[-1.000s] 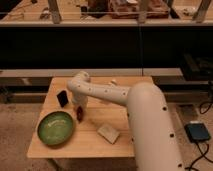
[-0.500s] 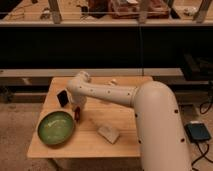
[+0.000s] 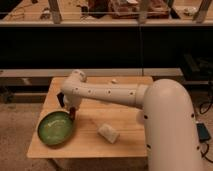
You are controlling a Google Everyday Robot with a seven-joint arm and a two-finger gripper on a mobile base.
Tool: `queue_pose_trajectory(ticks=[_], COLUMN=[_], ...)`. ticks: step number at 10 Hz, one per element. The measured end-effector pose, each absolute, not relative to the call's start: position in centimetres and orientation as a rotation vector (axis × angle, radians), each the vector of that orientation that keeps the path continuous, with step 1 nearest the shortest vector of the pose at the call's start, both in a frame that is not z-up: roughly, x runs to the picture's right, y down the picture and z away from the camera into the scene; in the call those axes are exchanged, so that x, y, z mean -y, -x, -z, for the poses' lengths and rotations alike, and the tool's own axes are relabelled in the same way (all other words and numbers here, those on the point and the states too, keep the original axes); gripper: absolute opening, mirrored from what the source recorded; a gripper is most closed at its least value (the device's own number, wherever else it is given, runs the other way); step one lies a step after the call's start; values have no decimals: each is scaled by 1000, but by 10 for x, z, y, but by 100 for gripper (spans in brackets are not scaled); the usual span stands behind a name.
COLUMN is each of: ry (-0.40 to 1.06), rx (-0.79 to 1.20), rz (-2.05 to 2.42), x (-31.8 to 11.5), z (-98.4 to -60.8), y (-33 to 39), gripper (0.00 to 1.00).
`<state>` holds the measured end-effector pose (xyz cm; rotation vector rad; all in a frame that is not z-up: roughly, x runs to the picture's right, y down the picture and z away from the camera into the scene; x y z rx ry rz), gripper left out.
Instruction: Place the pepper in the ceramic bowl
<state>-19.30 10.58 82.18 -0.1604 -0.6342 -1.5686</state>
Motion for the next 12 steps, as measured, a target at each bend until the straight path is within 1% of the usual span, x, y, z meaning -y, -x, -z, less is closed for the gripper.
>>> queue_pose_trajectory(ticks=[1, 3, 4, 5, 6, 8, 9, 12], ry=[137, 87, 81, 80, 80, 72, 69, 62], rx=[639, 664, 668, 668, 668, 670, 672, 676], rz=[1585, 1622, 1628, 1630, 1628, 1634, 1640, 1646], x=[-113, -128, -129, -130, -132, -139, -142, -146], z=[-810, -799, -795, -788, -787, -792, -793, -794], y=[193, 212, 215, 217, 217, 219, 221, 224], gripper=[22, 42, 44, 45, 48, 64, 67, 68])
